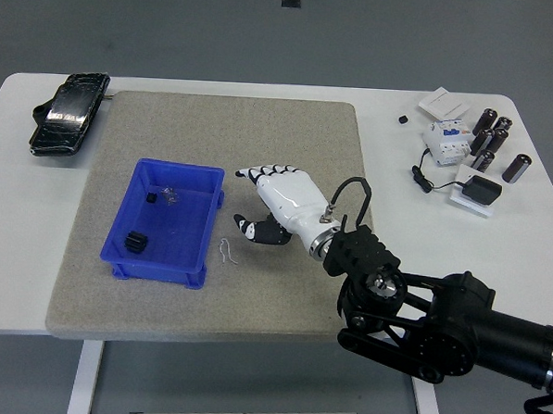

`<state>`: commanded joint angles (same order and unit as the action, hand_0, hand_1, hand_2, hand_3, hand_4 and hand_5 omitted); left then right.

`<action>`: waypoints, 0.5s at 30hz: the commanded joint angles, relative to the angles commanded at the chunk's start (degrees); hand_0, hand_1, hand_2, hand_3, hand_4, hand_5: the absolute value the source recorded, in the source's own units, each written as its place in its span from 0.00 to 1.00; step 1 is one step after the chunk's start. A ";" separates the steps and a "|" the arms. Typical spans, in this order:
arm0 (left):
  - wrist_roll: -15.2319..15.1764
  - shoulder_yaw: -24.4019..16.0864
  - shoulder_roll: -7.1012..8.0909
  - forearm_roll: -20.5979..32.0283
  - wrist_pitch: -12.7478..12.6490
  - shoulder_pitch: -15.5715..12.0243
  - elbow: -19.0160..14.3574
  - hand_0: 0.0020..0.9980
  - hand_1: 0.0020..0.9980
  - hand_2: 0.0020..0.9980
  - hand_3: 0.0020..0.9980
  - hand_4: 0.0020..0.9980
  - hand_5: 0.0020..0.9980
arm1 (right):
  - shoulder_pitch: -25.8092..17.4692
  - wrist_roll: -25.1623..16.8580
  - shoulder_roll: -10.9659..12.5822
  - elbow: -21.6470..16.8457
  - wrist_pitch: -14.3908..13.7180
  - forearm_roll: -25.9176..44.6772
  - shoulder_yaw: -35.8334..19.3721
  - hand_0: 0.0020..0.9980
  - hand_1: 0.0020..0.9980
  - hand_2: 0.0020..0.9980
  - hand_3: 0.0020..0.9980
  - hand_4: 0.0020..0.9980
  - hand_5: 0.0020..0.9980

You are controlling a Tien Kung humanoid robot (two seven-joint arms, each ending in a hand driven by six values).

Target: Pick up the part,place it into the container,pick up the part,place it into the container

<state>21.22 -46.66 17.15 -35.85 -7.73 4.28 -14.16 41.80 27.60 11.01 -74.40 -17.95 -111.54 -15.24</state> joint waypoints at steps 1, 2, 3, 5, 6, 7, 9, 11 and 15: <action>-0.03 0.04 0.00 0.04 0.00 0.02 0.01 0.68 0.64 0.60 0.58 0.62 0.27 | -0.05 -0.03 0.05 0.55 0.35 0.18 0.32 0.80 0.86 0.88 0.87 0.66 0.41; -0.05 0.05 0.01 0.07 0.00 0.04 0.01 0.68 0.64 0.60 0.58 0.62 0.27 | -0.09 -0.07 0.10 1.05 0.64 0.34 0.62 0.80 0.86 0.88 0.87 0.66 0.41; -0.04 0.03 0.02 0.03 0.00 0.07 0.02 0.68 0.64 0.60 0.58 0.62 0.27 | -0.13 -0.20 0.14 1.80 0.93 0.56 1.12 0.80 0.86 0.88 0.87 0.66 0.41; -0.04 0.03 0.03 -0.01 0.01 0.09 0.02 0.68 0.64 0.60 0.58 0.62 0.27 | -0.17 -0.42 0.19 2.99 1.40 0.92 1.96 0.79 0.85 0.88 0.87 0.67 0.40; 0.00 -0.02 0.02 -0.09 0.01 0.10 0.01 0.68 0.64 0.60 0.58 0.62 0.27 | -0.18 -0.58 0.22 3.48 1.52 1.13 2.37 0.79 0.85 0.88 0.87 0.67 0.40; 0.03 -0.09 0.02 -0.19 0.01 0.10 0.00 0.68 0.64 0.60 0.58 0.62 0.27 | -0.17 -0.74 0.23 3.87 1.58 1.27 2.71 0.79 0.85 0.88 0.87 0.67 0.40; 0.08 -0.12 0.01 -0.31 0.04 0.10 -0.02 0.68 0.64 0.60 0.58 0.62 0.27 | -0.11 -1.08 0.21 4.67 1.71 1.48 3.38 0.79 0.85 0.88 0.87 0.67 0.40; 0.05 -0.09 0.00 -0.29 0.03 0.13 -0.02 0.68 0.64 0.60 0.58 0.62 0.27 | -0.02 -1.34 0.18 5.40 1.82 1.47 3.80 0.79 0.85 0.88 0.87 0.67 0.40; 0.03 -0.11 0.02 -0.32 -0.01 0.19 -0.02 0.68 0.64 0.60 0.58 0.62 0.27 | 0.19 -1.80 0.40 6.44 1.82 1.50 4.03 0.75 0.83 0.87 0.85 0.67 0.41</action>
<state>21.25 -46.77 17.17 -36.17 -7.73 4.48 -14.18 41.99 25.80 11.41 -67.96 -16.14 -110.04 -11.21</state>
